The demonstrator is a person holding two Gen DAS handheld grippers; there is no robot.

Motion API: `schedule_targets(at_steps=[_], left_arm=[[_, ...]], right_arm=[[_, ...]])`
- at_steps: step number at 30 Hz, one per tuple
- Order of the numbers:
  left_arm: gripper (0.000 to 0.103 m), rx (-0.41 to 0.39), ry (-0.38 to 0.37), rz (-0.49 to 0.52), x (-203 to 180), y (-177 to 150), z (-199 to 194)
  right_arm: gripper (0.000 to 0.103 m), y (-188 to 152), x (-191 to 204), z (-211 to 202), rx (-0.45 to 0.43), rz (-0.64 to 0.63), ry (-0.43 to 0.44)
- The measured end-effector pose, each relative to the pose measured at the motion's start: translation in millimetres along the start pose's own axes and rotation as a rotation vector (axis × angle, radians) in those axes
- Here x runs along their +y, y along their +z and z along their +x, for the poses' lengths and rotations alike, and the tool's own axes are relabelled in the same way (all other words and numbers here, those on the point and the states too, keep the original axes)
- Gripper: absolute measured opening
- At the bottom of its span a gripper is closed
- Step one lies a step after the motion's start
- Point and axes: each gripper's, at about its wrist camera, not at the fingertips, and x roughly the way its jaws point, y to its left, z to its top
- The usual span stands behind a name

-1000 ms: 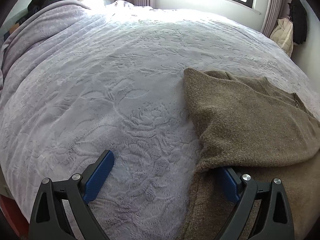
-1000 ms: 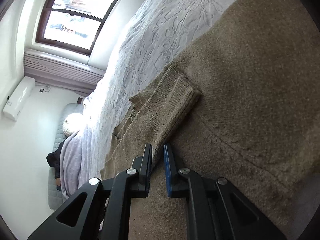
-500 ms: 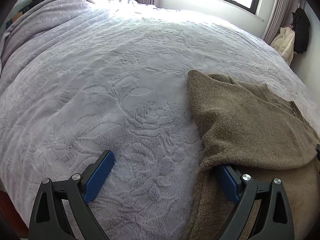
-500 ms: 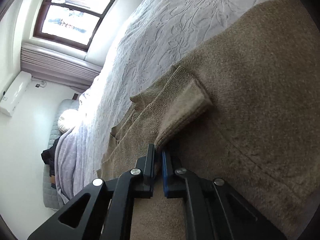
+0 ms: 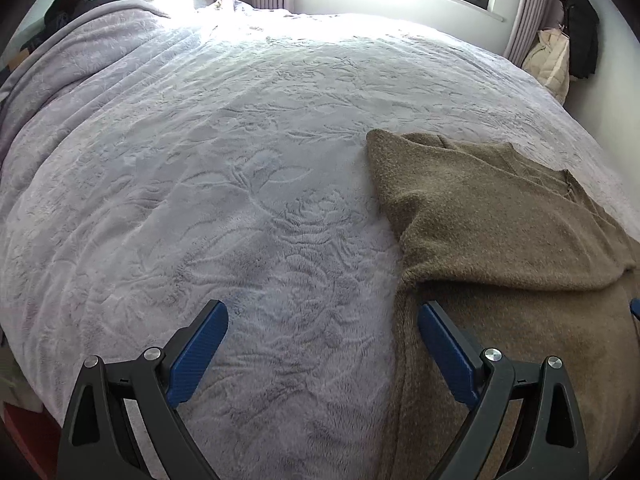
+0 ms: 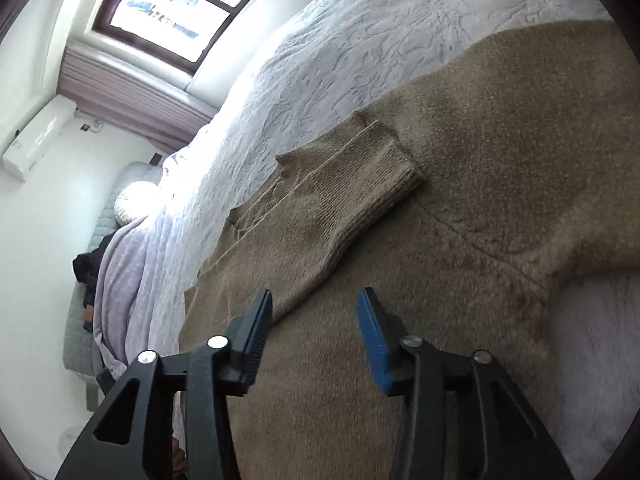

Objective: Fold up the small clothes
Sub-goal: 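Open the right tool and move it to the other sleeve, then grasp the other sleeve cuff with the right tool and lift it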

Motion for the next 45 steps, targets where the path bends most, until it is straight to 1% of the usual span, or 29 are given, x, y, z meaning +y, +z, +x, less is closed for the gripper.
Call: schedule_targets(at_steps=[4,6,9,12,16,20,24,27,30,33,37,39,41,43,45], left_arm=[[0.097,-0.009,-0.031,0.061,-11.4,-3.0,-21.1],[0.097,-0.02,-0.056,0.099,-23.8,-3.6,-32.9],[0.097,-0.034,-0.094,0.169,-53.8,-6.6,-48.7],[0.097,-0.033,-0.139,0.249,-95.1,-13.0,-57.9],[0.097,-0.018,-0.184,0.342,-153.8,-21.5,-61.0],[0.097,0.008,-0.23,0.408,-213.3,-30.2,-59.9],[0.097,0.008,-0.268,0.462,-263.6,-35.9,-61.0],[0.097,0.012,-0.28,0.487,-295.9,-38.6,-59.0],[0.097,0.02,-0.285,0.491,-323.7,-38.9,-54.1],[0.097,0.005,-0.277,0.488,-349.4,-34.9,-50.2],[0.097,-0.047,-0.255,0.502,-382.4,-26.6,-45.0],[0.097,-0.072,-0.236,0.519,-398.8,-26.3,-40.4],[0.097,-0.076,-0.218,0.537,-411.5,-26.8,-30.8],[0.097,-0.052,-0.199,0.56,-424.3,-30.6,-17.7],[0.097,-0.012,-0.195,0.592,-433.7,-37.4,-5.1]], right_arm=[[0.053,-22.1,0.7,-21.5,0.016,-0.046,-0.005],[0.053,-30.9,-4.2,-33.7,0.012,-0.049,-0.008],[0.053,-35.8,-18.3,-51.5,-0.012,-0.015,-0.004],[0.053,-30.5,-36.3,-70.3,-0.055,0.02,-0.028],[0.053,-18.5,-66.9,-111.0,-0.152,0.081,-0.077],[0.053,-5.3,-113.3,-164.5,-0.301,0.23,-0.137],[0.053,-0.2,-160.7,-207.0,-0.415,0.386,-0.14],[0.053,3.7,-178.6,-221.2,-0.458,0.433,-0.144],[0.053,8.7,-192.8,-225.3,-0.49,0.475,-0.127],[0.053,17.3,-204.6,-223.5,-0.524,0.509,-0.09],[0.053,32.4,-210.2,-220.1,-0.593,0.523,-0.013],[0.055,40.8,-214.9,-218.3,-0.61,0.547,0.032],[0.054,45.9,-221.8,-216.0,-0.621,0.585,0.089],[0.045,50.3,-226.1,-213.2,-0.623,0.617,0.142],[0.019,53.1,-219.2,-209.9,-0.611,0.587,0.169]])
